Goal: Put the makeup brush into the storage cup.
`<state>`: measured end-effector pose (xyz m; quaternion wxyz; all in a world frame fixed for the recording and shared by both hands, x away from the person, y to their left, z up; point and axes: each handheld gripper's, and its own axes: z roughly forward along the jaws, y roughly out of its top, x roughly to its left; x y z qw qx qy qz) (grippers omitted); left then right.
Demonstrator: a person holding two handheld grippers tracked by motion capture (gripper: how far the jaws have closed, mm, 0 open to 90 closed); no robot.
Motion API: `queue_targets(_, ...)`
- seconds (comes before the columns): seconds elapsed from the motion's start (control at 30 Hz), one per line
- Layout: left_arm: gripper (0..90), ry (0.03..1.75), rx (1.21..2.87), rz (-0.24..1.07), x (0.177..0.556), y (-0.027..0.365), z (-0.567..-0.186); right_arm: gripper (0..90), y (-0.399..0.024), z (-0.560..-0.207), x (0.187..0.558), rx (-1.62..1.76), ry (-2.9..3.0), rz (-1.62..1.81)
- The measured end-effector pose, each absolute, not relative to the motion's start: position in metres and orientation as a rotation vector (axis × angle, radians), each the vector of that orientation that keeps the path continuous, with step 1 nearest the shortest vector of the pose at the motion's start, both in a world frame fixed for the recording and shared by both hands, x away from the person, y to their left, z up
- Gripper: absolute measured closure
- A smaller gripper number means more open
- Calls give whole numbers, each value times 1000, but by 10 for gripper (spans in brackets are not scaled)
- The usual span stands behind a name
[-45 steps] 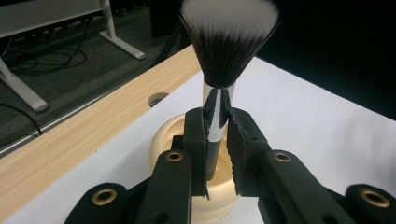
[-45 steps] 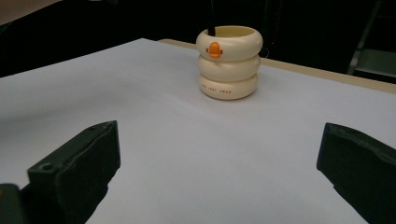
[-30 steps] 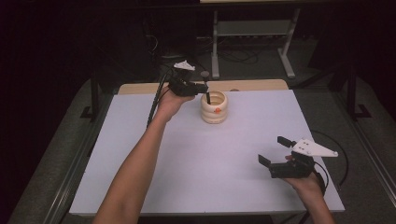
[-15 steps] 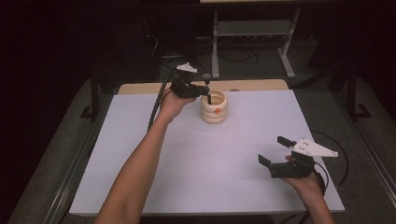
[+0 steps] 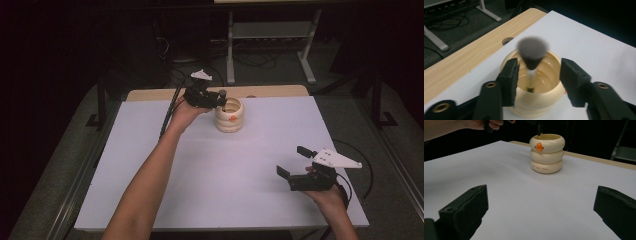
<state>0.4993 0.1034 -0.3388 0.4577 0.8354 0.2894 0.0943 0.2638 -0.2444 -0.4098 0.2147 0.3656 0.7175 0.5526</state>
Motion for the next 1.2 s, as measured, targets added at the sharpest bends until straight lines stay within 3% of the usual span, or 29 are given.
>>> queue_targets(0.37, 202, 716, 2031, 294, 497, 109, -335, 0, -244, -410, 264, 1011, 1991, 1533)
queue_targets(0.83, 108, 730, 1965, 314, 487, 131, -336, 0, -245, -410, 264, 1018, 1988, 1527)
queue_targets(1.2, 102, 705, 1944, 307, 471, 146, -338, 0, -245, -410, 264, 1019, 1989, 1521)
